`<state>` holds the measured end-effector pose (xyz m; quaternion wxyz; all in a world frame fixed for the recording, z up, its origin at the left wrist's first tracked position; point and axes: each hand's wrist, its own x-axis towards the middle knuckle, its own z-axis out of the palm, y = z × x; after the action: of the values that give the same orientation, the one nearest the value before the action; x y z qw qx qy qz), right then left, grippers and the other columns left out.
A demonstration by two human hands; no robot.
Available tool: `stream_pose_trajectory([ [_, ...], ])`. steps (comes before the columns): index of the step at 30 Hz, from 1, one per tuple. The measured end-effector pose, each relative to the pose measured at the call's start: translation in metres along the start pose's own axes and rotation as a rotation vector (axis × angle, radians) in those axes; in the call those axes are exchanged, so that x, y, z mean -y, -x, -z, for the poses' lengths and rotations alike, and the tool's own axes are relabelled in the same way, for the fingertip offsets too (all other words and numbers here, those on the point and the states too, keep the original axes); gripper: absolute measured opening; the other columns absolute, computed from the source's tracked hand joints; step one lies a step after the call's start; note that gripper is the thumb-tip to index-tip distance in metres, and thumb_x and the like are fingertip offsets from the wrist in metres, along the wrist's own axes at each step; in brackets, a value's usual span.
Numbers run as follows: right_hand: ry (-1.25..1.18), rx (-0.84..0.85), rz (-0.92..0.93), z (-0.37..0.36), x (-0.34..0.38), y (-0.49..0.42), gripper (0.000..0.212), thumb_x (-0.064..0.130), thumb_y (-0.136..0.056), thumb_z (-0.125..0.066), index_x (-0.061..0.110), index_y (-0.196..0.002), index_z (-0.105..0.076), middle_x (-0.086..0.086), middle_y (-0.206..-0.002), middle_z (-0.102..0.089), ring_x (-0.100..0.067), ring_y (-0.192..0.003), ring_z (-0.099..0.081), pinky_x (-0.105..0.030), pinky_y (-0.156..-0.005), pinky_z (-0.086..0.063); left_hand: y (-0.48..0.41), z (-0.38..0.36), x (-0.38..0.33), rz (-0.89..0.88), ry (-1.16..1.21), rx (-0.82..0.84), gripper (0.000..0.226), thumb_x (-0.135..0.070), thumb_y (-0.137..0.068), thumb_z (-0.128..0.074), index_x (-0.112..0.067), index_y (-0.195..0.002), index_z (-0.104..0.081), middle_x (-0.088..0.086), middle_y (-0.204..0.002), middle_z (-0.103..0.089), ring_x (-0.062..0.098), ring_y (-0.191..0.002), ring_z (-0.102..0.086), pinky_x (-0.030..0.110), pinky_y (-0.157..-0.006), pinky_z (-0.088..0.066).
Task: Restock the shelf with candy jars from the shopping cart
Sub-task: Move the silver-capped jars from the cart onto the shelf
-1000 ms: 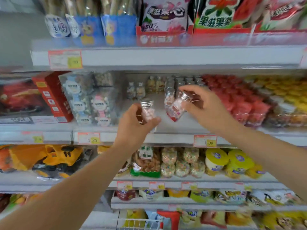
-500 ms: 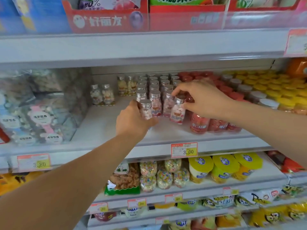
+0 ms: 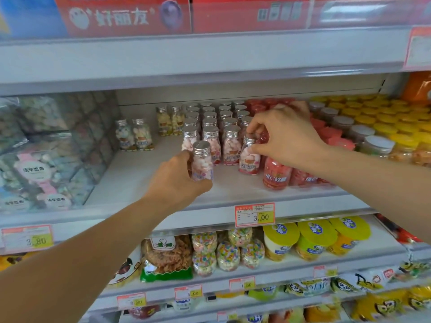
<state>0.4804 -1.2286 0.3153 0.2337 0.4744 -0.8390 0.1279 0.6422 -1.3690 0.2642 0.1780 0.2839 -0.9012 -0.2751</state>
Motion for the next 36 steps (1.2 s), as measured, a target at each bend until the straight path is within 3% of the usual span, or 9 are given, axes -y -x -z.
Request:
stream_pose_trajectory([
  [3,0.043,0.005,-0.02,0.001,0.002,-0.003,0.026,0.033,-0.073,-0.076,0.033,-0.098,-0.067,0.009,-0.095,-0.068,-0.017,-0.106,-0.052,-0.036,-0.098,-0.024,-0.003,-0.001,0.001,0.0,0.022,-0.029,0.03,-0.027,-0.073,-0.078,-0.018,-0.093,-0.058,-0.002,-0.085,-0.066,0.02,-0.084,-0.064,0.039,-0.077,-0.054],
  [8,0.025,0.074,-0.102,0.001,0.005,-0.014,0.037,0.026,-0.074,-0.078,0.034,-0.108,-0.066,0.01,-0.106,-0.067,-0.019,-0.115,-0.047,-0.035,-0.096,-0.025,-0.009,-0.006,-0.002,-0.004,0.033,-0.069,0.039,-0.033,-0.072,-0.081,-0.016,-0.102,-0.063,-0.002,-0.084,-0.066,0.019,-0.083,-0.064,0.039,-0.077,-0.055],
  [15,0.044,0.127,-0.164,-0.002,0.005,-0.027,0.03,0.025,-0.072,-0.082,0.031,-0.099,-0.069,0.007,-0.101,-0.067,-0.021,-0.114,-0.045,-0.037,-0.097,-0.027,-0.011,-0.009,-0.006,0.01,0.005,-0.113,0.038,-0.041,-0.071,-0.082,-0.022,-0.093,-0.057,-0.008,-0.079,-0.061,0.019,-0.082,-0.061,0.036,-0.072,-0.054],
  [19,0.058,0.159,-0.134,0.0,0.006,-0.027,0.046,0.032,-0.074,-0.079,0.029,-0.117,-0.062,0.002,-0.116,-0.064,-0.024,-0.119,-0.044,-0.038,-0.098,-0.028,-0.01,-0.009,-0.008,0.02,-0.002,-0.109,0.045,-0.046,-0.07,-0.081,-0.024,-0.098,-0.054,-0.012,-0.078,-0.059,0.017,-0.082,-0.061,0.032,-0.07,-0.051],
  [22,-0.112,0.016,0.011,0.006,0.018,-0.02,0.043,0.033,-0.078,-0.074,0.027,-0.119,-0.062,0.001,-0.119,-0.063,-0.02,-0.11,-0.051,-0.032,-0.088,-0.033,-0.007,-0.001,0.0,0.021,0.009,-0.099,0.044,-0.043,-0.071,-0.081,-0.023,-0.102,-0.056,-0.011,-0.084,-0.062,0.016,-0.087,-0.061,0.034,-0.075,-0.053],
  [25,-0.39,0.049,0.108,0.005,0.039,-0.01,0.039,0.028,-0.078,-0.075,0.025,-0.114,-0.062,0.003,-0.11,-0.063,-0.011,-0.083,-0.057,-0.025,-0.071,-0.037,-0.001,0.011,0.014,0.01,-0.025,-0.164,0.031,-0.034,-0.079,-0.073,-0.023,-0.101,-0.054,-0.012,-0.088,-0.059,0.015,-0.091,-0.058,0.031,-0.076,-0.049],
  [28,-0.356,0.135,0.156,-0.01,0.054,-0.005,0.044,0.024,-0.075,-0.077,0.024,-0.116,-0.061,-0.001,-0.11,-0.06,-0.011,-0.077,-0.051,-0.026,-0.073,-0.039,0.004,0.018,0.027,0.015,-0.07,-0.219,0.036,-0.029,-0.083,-0.067,-0.02,-0.114,-0.051,-0.006,-0.105,-0.058,0.018,-0.105,-0.055,0.029,-0.081,-0.044],
  [32,-0.453,0.119,0.095,-0.019,0.062,-0.006,0.037,0.008,-0.073,-0.078,0.019,-0.105,-0.065,0.004,-0.096,-0.061,-0.006,-0.066,-0.052,-0.026,-0.068,-0.042,0.007,0.019,0.033,0.022,-0.13,-0.098,0.056,-0.028,-0.091,-0.058,-0.016,-0.141,-0.038,0.002,-0.141,-0.049,0.023,-0.128,-0.045,0.033,-0.097,-0.039],
  [36,-0.511,0.139,0.094,-0.025,0.073,-0.015,0.036,0.012,-0.072,-0.081,0.02,-0.104,-0.066,0.006,-0.091,-0.06,-0.004,-0.065,-0.05,-0.026,-0.069,-0.043,0.005,0.018,0.032,0.012,-0.131,-0.02,0.057,-0.028,-0.093,-0.055,-0.016,-0.145,-0.037,0.004,-0.142,-0.049,0.024,-0.126,-0.048,0.033,-0.097,-0.041],
])
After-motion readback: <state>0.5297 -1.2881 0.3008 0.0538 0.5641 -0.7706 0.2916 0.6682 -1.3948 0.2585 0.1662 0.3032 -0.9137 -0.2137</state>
